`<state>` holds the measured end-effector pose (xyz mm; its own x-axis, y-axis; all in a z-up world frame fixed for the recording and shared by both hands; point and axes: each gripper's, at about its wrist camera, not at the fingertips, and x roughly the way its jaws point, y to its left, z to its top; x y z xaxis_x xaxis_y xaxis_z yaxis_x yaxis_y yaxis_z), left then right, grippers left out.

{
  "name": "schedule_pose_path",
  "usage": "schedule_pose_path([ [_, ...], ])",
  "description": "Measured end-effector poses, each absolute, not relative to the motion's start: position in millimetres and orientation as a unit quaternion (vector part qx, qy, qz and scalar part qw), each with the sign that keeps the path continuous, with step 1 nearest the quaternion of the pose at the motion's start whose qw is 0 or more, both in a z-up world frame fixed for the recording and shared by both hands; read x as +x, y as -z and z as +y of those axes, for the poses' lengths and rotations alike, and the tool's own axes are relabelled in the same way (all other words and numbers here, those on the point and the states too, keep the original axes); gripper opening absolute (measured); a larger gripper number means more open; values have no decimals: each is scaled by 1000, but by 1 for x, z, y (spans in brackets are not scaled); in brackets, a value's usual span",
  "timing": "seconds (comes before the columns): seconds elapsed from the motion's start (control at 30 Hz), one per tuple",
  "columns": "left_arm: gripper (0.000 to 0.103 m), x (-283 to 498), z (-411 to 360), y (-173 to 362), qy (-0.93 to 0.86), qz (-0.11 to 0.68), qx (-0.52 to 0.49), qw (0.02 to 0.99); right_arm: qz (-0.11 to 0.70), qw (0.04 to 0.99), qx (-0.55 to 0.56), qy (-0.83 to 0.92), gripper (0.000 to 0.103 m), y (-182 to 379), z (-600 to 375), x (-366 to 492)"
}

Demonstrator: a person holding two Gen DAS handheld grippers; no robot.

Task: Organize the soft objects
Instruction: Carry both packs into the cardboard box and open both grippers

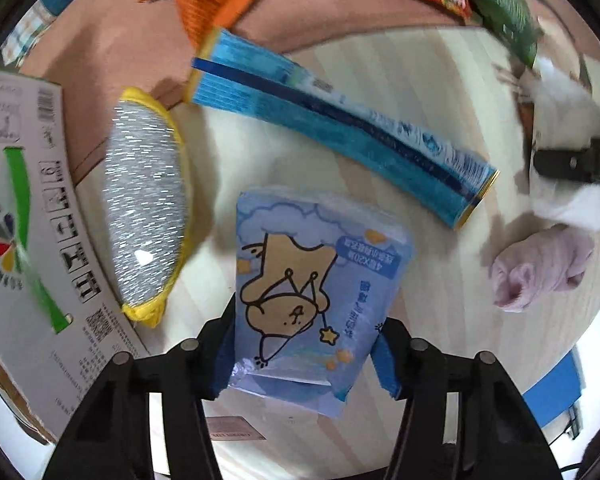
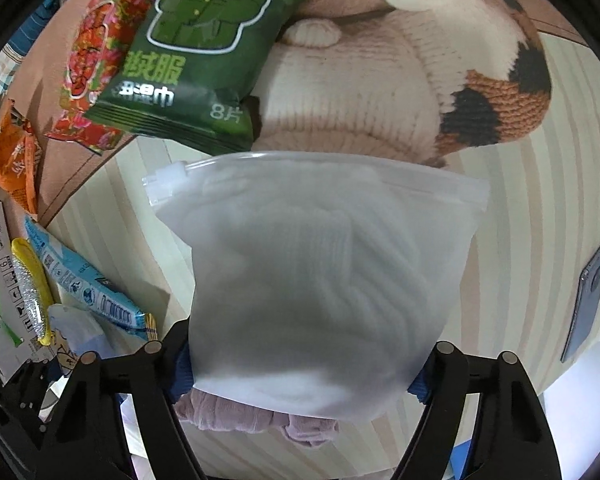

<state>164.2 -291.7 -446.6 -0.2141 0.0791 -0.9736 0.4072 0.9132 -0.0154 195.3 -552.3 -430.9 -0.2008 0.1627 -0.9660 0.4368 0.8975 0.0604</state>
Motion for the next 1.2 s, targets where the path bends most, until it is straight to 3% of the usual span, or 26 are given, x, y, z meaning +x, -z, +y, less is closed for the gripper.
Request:
schedule_pose_path([
  [0.33, 53, 147, -282, 380, 146, 733, 70, 661, 728, 654, 192, 68, 79, 369, -483, 149],
  [0.6, 53, 209, -186, 282, 122, 704, -8, 699, 685, 707, 175, -26, 79, 299, -338, 134],
  [0.77, 53, 246, -100, 261, 88, 693, -29, 715, 673, 718, 158, -82, 79, 261, -253, 147],
  [1.03, 53, 300, 40, 294, 45, 729, -88, 678, 702, 692, 131, -105, 79, 261, -128, 242],
  [1.2, 53, 326, 85, 328, 52, 760, -108, 638, 729, 668, 115, -92, 79, 325, -94, 292],
])
